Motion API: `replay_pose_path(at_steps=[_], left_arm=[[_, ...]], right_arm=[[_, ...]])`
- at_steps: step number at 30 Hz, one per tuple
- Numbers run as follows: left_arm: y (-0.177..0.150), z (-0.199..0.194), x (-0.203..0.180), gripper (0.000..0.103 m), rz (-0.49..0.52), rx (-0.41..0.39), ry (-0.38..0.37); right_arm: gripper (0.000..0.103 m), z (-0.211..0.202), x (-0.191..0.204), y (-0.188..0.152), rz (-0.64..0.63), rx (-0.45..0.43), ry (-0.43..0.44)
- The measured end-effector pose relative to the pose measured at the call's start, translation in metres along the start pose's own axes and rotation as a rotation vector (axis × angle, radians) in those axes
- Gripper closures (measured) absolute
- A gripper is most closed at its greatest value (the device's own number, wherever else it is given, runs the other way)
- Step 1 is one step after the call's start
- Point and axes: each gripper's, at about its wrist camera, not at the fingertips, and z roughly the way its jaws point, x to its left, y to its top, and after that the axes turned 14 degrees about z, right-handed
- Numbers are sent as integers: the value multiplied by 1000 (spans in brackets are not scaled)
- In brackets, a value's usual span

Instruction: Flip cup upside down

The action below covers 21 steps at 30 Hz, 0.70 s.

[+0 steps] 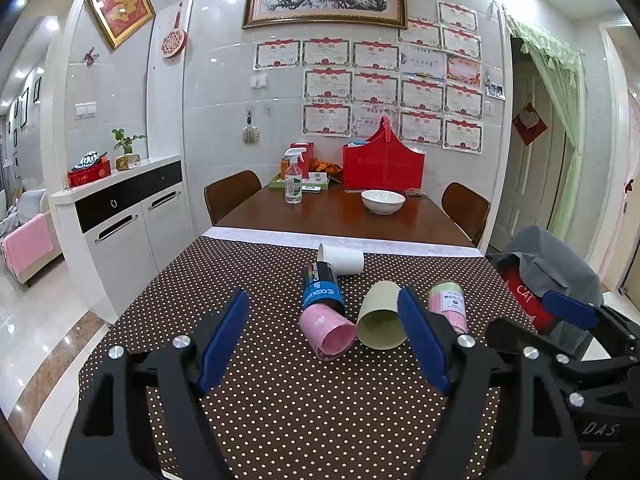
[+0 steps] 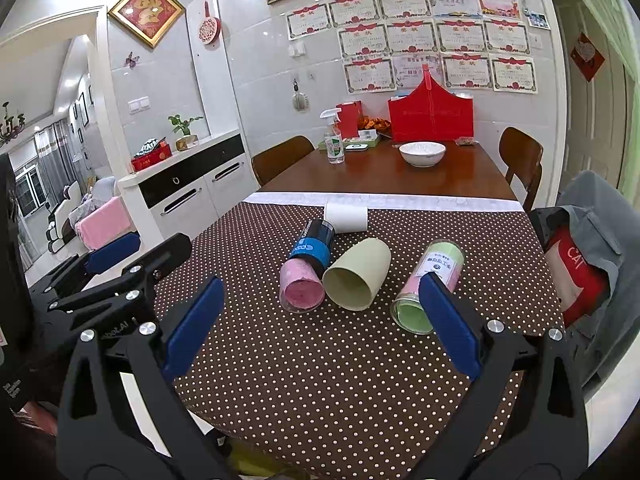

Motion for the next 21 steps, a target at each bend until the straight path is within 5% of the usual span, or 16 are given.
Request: replay_pose_path(at_steps=[21], left_arm=[[-1, -2, -1, 27, -2, -2, 7]], right_arm=[[7, 0, -1, -2, 7, 19, -5]])
